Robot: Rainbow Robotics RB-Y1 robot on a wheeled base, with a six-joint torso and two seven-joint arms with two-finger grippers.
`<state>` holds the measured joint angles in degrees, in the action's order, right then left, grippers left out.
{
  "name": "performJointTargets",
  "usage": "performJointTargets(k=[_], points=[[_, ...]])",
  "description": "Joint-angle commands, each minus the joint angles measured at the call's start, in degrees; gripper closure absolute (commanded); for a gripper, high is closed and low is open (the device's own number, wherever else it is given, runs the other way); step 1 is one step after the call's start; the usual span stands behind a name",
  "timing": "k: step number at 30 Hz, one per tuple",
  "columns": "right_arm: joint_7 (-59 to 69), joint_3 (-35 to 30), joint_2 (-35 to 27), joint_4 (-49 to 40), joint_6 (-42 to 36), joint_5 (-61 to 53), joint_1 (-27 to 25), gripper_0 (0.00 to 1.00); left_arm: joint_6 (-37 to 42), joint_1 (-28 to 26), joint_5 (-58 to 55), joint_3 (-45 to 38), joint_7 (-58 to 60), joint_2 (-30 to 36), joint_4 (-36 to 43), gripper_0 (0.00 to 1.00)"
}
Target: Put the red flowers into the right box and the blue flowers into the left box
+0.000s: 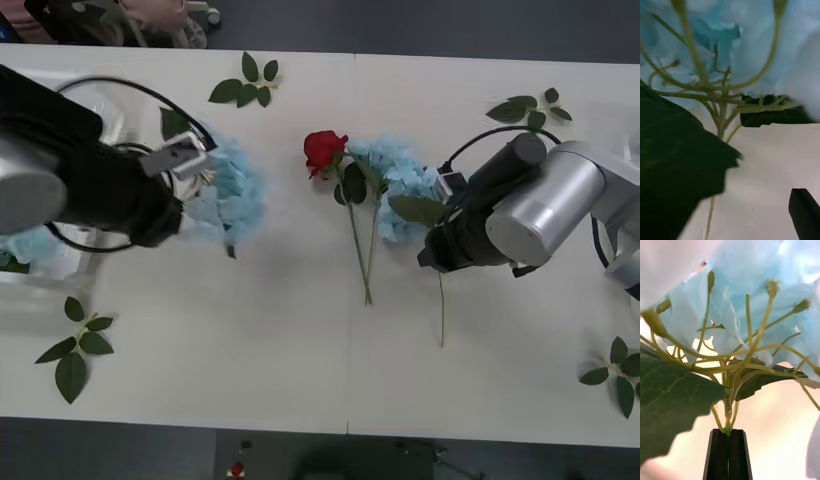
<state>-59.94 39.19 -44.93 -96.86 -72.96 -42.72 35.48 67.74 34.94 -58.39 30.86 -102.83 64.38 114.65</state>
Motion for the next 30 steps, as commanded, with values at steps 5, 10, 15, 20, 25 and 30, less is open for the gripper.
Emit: performJointTargets(k=[5, 10, 15, 20, 25, 30], points=[[0.61, -2.19, 2.31, 3.43, 0.1, 2.29, 1.17, 0.22, 14.35, -12.36, -1.64, -23.56, -3.17, 14.46, 1.63, 1.0], [-0.18, -2.1, 4.33, 7.21, 0.28, 2.2, 2.31, 0.22, 10.66, -14.73, 6.97, -26.03, -8.0, 12.97, -5.75, 1.0], [-1.14, -1.75, 5.91, 8.71, 0.36, 3.43, 2.58, 0.22, -1.29, -14.64, 13.65, -22.16, -7.82, 10.68, -14.1, 1.0], [-1.32, -0.87, 7.23, 9.85, 0.45, 5.19, 2.66, 0.46, -10.43, -11.21, 16.73, -17.32, -7.03, 6.82, -23.33, 1.0], [-1.14, -0.87, 8.37, 11.34, 0.54, 6.6, 2.58, 1.0, -15.35, -7.08, 18.04, -12.84, -6.86, 6.02, -31.33, 1.0], [-1.32, -0.78, 8.37, 11.34, 1.15, 6.42, 2.58, 1.0, -19.04, -6.03, 18.22, -10.03, -6.77, 6.11, -34.93, 0.71]])
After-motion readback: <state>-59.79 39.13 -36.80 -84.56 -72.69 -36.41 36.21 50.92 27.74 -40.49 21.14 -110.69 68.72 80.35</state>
